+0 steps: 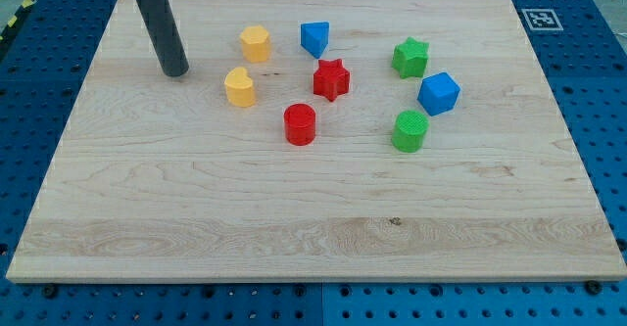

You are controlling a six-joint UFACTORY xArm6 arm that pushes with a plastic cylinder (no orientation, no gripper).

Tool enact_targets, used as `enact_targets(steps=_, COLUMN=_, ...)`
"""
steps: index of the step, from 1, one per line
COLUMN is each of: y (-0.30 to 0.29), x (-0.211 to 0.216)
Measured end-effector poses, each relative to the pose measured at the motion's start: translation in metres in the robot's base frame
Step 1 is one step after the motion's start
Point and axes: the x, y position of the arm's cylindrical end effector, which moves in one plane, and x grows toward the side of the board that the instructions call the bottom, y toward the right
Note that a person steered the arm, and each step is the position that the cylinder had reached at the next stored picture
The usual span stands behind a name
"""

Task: Move the yellow heart left to the red circle

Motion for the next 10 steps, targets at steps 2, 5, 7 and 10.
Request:
enact_targets(steps=2, y=0.014, x=0.0)
enact_targets(steps=5, y=0.121, x=0.002)
enact_targets(steps=7, y=0.122, x=0.004)
enact_targets(steps=10, y=0.089, x=0.008)
